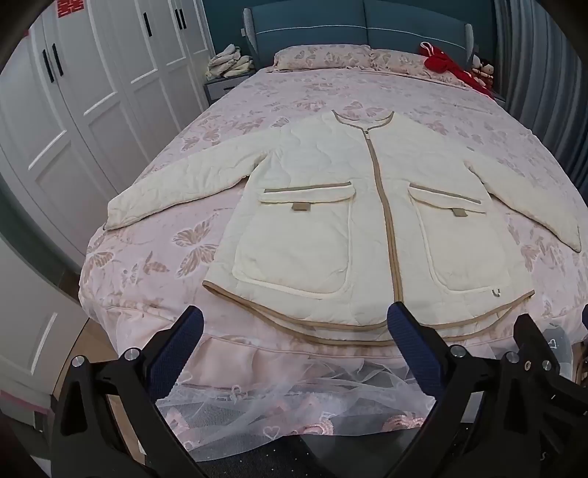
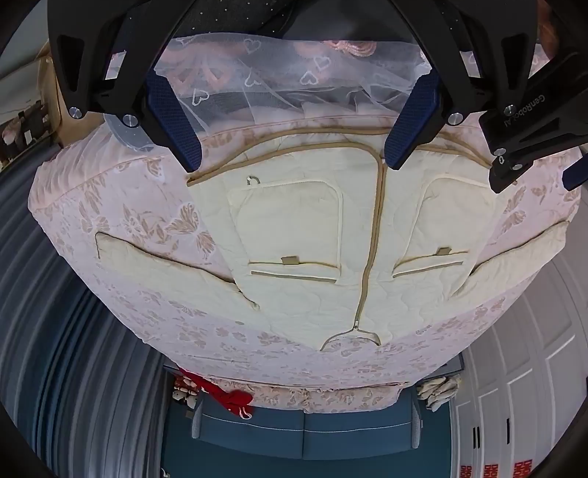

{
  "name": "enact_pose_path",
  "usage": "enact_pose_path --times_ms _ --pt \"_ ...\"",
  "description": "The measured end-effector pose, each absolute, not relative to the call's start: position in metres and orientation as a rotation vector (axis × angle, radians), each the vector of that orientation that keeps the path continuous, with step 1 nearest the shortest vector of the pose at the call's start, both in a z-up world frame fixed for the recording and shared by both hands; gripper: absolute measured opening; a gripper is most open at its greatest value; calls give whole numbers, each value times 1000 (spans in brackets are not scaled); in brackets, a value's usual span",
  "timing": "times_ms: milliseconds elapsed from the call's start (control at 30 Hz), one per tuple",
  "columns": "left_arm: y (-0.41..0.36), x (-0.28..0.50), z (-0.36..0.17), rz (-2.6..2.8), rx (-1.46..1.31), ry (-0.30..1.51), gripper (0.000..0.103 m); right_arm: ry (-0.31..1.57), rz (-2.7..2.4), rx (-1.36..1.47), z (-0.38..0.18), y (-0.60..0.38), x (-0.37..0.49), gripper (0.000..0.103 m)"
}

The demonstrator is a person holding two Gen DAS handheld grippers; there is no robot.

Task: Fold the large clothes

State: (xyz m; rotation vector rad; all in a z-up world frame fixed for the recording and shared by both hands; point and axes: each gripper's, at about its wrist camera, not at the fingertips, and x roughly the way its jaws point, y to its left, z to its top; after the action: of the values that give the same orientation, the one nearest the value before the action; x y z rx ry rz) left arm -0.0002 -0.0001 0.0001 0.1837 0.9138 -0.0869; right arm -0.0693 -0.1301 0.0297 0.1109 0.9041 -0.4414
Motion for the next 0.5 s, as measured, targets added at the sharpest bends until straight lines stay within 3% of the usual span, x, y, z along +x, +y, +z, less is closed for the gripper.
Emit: enact_pose_path --times_ms 500 --pt "14 0 2 -81 192 927 97 907 -439 116 32 -130 -70 98"
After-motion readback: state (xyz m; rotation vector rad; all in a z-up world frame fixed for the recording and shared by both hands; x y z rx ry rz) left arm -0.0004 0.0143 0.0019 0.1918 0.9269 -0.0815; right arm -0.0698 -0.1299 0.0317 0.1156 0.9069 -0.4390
